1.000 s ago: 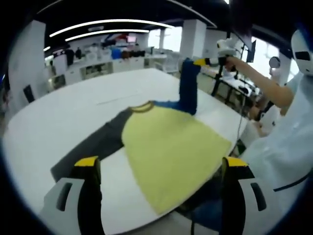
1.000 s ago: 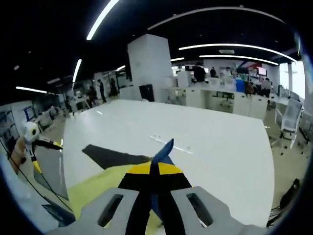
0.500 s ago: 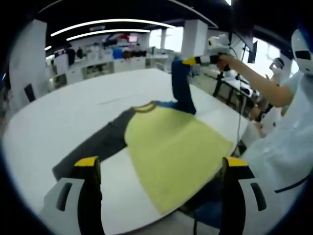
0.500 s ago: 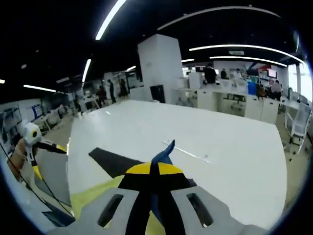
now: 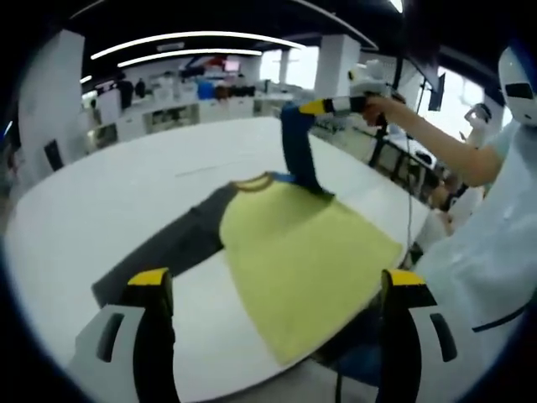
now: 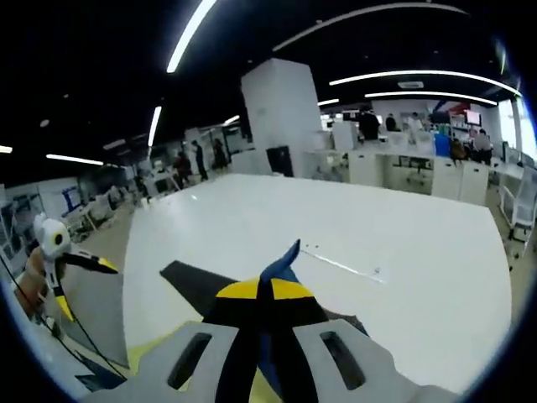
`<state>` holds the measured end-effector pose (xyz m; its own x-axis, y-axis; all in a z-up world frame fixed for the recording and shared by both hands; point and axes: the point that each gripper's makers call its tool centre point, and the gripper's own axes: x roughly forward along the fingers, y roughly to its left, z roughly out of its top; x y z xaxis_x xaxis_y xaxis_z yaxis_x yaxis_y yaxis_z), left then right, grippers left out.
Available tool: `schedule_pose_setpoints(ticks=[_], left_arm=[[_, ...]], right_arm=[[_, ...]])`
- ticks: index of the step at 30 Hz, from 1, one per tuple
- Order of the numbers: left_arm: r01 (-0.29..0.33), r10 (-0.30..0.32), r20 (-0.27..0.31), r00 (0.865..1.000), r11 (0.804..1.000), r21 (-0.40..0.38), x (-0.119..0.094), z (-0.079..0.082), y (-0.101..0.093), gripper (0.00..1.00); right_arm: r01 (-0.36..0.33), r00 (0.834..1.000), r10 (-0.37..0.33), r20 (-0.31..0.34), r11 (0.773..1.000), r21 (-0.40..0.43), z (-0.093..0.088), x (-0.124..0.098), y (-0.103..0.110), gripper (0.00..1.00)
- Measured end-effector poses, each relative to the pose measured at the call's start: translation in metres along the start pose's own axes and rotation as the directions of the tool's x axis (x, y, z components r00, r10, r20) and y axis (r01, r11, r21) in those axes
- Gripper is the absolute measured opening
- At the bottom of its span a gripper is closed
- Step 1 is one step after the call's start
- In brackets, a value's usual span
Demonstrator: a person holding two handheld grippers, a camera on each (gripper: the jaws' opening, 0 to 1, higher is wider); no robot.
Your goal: Fold the garment on the visible template until the final outline fits inside the template.
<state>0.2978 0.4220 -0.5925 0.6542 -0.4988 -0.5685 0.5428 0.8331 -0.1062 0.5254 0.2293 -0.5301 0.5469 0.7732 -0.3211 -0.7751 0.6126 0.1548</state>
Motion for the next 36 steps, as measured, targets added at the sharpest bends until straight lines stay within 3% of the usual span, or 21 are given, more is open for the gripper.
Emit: schedule_pose_setpoints(ticks=[24, 27, 36], left_arm=[[-0.001, 0.001, -0.013, 1.000, 1.000, -0.012, 0.001, -0.003, 0.009, 0.99], [0.001, -0.002, -0.006, 1.000, 1.000, -0.021, 0.001, -0.002, 0.009, 0.99], [0.006, -0.006, -0.005, 1.000, 1.000, -0.024, 0.003, -0.002, 0.012, 0.99]], right_arm=[[-0.021, 0.994, 0.025, -0.106, 0.999, 0.038, -0.052, 0.049, 0.007, 0.03], [-0.003, 0.989, 0.007, -0.148, 1.000, 0.027, -0.068, 0.056, 0.003, 0.03], [-0.028, 0.980, 0.040, -0.194, 0.997, 0.065, -0.096, 0.075, 0.014, 0.03]])
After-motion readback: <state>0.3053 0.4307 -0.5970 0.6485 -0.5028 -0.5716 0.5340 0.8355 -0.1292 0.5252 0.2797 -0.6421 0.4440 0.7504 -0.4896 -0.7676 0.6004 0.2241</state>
